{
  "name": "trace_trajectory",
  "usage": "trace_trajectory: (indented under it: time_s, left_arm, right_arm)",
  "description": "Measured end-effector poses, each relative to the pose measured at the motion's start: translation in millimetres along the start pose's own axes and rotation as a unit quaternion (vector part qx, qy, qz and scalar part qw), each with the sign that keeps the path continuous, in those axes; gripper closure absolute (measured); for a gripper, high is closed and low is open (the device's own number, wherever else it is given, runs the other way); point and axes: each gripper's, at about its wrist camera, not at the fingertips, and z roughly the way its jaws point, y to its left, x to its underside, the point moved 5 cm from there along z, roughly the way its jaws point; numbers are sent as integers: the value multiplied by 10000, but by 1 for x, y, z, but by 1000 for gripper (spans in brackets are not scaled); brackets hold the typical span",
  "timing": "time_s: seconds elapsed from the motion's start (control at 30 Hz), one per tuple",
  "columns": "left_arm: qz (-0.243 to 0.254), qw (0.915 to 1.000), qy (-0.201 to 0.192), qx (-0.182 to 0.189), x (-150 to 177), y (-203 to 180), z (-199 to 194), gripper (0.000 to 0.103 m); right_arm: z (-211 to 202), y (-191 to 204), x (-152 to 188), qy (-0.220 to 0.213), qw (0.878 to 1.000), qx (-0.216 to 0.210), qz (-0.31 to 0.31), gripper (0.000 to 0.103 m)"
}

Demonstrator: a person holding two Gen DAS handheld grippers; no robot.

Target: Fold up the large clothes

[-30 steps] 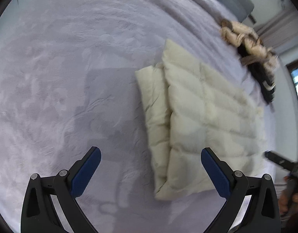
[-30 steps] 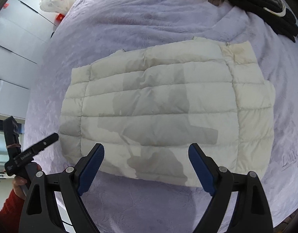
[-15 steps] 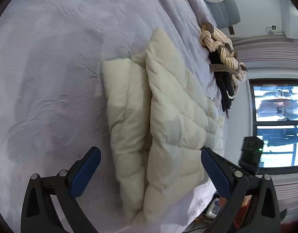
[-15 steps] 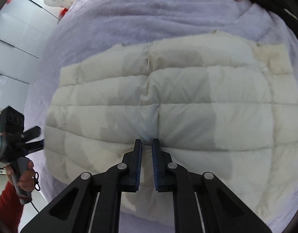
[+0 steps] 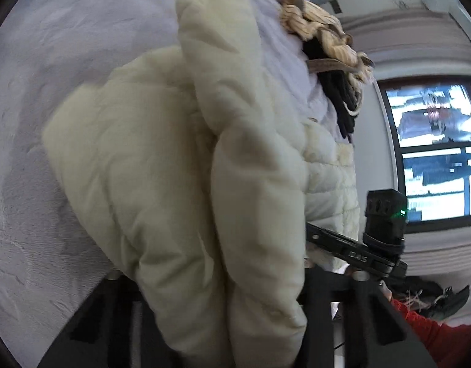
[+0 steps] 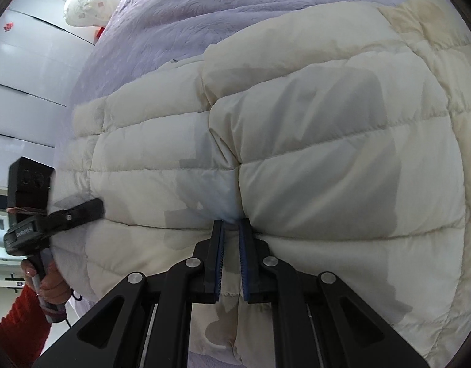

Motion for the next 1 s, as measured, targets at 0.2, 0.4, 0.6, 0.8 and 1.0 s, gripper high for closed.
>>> trace_trajectory:
  time_s: [0.2, 0.4, 0.6, 0.8, 1.0]
  left_arm:
    - [677, 9973, -108, 277, 3, -74, -16, 74]
    - [1269, 9919, 81, 25, 15, -145, 13, 74]
    - [1416, 9893, 107, -347, 17, -176, 36, 74]
    - [1167, 9914, 24, -599, 15, -172, 40, 74]
    - [1041, 9912, 45, -812, 18, -174, 37, 74]
  right_arm:
    - [5, -2, 3, 28, 9994, -295, 174, 94]
    - [10, -11, 5, 71, 9962, -708, 509, 95]
    - [18, -32, 6, 275, 9790, -1630, 1195, 100]
    - [13, -35, 3, 479, 9701, -1955, 1354, 100]
    - [-36, -32, -7, 159, 9755, -1925, 1057, 94]
